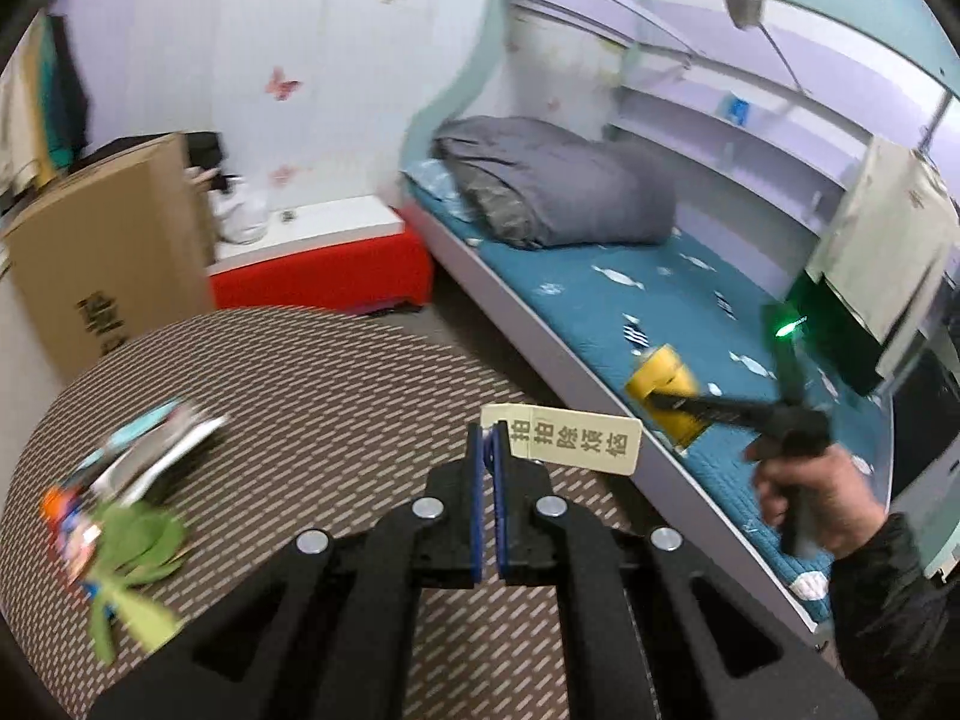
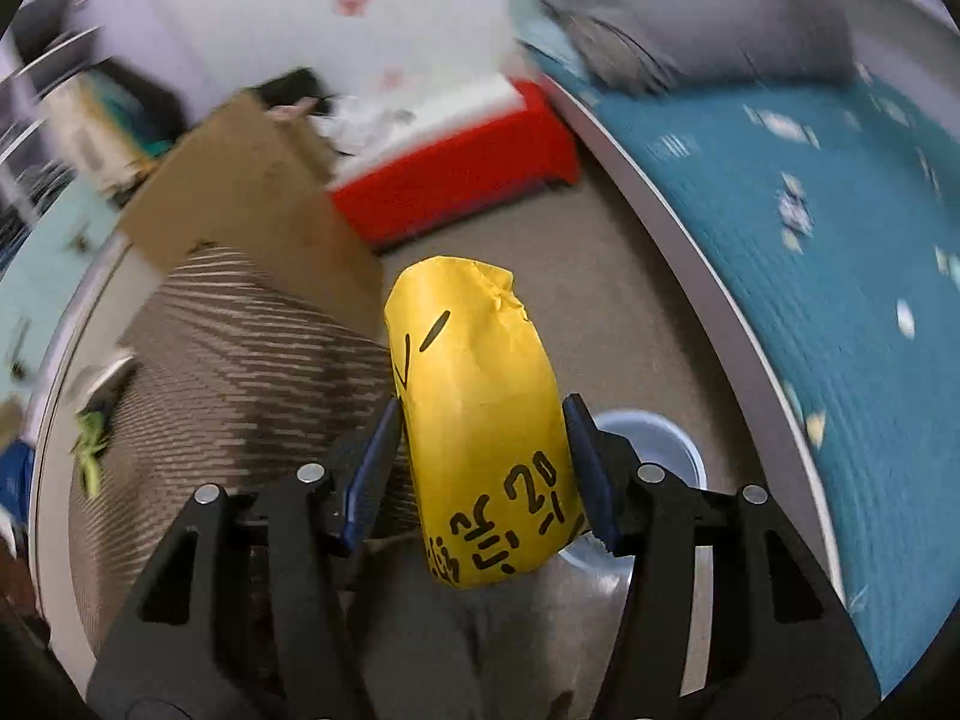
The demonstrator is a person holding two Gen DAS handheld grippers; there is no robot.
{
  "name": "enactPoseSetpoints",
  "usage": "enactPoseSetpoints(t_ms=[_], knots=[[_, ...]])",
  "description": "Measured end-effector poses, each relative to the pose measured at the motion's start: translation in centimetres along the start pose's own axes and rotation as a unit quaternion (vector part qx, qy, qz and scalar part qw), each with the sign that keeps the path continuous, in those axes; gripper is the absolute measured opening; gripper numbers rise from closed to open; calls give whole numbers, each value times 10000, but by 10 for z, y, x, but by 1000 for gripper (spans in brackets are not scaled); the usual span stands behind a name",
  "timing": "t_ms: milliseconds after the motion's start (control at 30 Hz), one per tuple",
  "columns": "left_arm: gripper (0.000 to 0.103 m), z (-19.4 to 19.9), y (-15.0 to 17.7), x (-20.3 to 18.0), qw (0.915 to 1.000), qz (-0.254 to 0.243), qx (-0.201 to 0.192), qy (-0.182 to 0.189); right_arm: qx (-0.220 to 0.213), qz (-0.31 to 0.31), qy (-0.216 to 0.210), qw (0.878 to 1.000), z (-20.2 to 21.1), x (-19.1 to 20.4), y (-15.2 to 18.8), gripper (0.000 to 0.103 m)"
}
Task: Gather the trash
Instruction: 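Carry the yellow bag and white tag to the wastebasket and release, then move both tools back over the table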
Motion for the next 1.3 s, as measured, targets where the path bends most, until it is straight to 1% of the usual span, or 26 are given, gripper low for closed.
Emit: enactPoseSetpoints(t_ms=[67, 167, 200, 233, 300, 400, 467, 600, 800, 933, 967, 1000, 1033, 1067, 1100, 1200, 1267, 1300], knots=[[2, -23, -15, -19, 9997, -124, 150, 157, 191, -363, -38, 9992, -25, -28, 2, 58], [2, -57, -31, -44, 9984, -319, 393, 263, 314, -804, -94, 9962, -53, -60, 4, 73], [3, -66, -34, -52, 9978, -367, 473, 290, 398, -966, -108, 9945, -65, -73, 6, 84], [3, -76, -36, -60, 9970, -425, 570, 312, 462, -1130, -126, 9924, -75, -83, 8, 86], [3, -101, -43, -76, 9948, -550, 781, 349, 474, -1484, -155, 9877, -84, -101, 12, 86], [3, -135, -47, -98, 9906, -742, 1083, 374, 213, -1721, -353, 9842, -71, -110, 17, 86], [3, -159, -50, -116, 9869, -895, 1292, 373, 59, -1782, -366, 9833, -58, -113, 20, 86], [3, -200, -51, -138, 9798, -1059, 1655, 384, -302, -1874, -334, 9812, -23, -122, 23, 87], [3, -247, -54, -158, 9703, -1191, 2090, 271, -674, -1778, -218, 9815, 14, -125, 17, 89], [5, -268, -55, -164, 9648, -1212, 2321, 250, -882, -1716, -271, 9808, 30, -119, 11, 89], [14, -275, -55, -164, 9628, -1210, 2403, 237, -909, -1697, -277, 9809, 32, -118, 11, 89], [41, -278, -56, -164, 9621, -1190, 2443, 229, -940, -1666, -286, 9811, 35, -115, 10, 89], [57, -280, -58, -163, 9625, -1164, 2441, 218, -961, -1633, -293, 9814, 37, -112, 9, 89], [80, -280, -61, -160, 9655, -1090, 2362, 106, -983, -1609, -306, 9816, 39, -109, 8, 89], [85, -277, -64, -155, 9687, -1026, 2259, -40, -993, -1604, -307, 9816, 40, -108, 10, 90], [85, -267, -70, -145, 9731, -832, 2143, -121, -1023, -1578, -327, 9816, 44, -102, 11, 91], [87, -254, -72, -135, 9763, -705, 2035, -225, -1042, -1544, -295, 9821, 46, -96, 12, 94], [88, -244, -73, -130, 9786, -649, 1934, -288, -1038, -1516, -268, 9826, 46, -91, 13, 97]])
Point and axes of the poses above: each gripper's, at about its wrist camera, not at the fingertips, and z roughly against the way its jaws point, x to its left, y to its underside, the point moved 6 cm from there along -z, roughly the way its jaws point, and after that the axes turned 13 degrees about x, right-handed, at the moved point
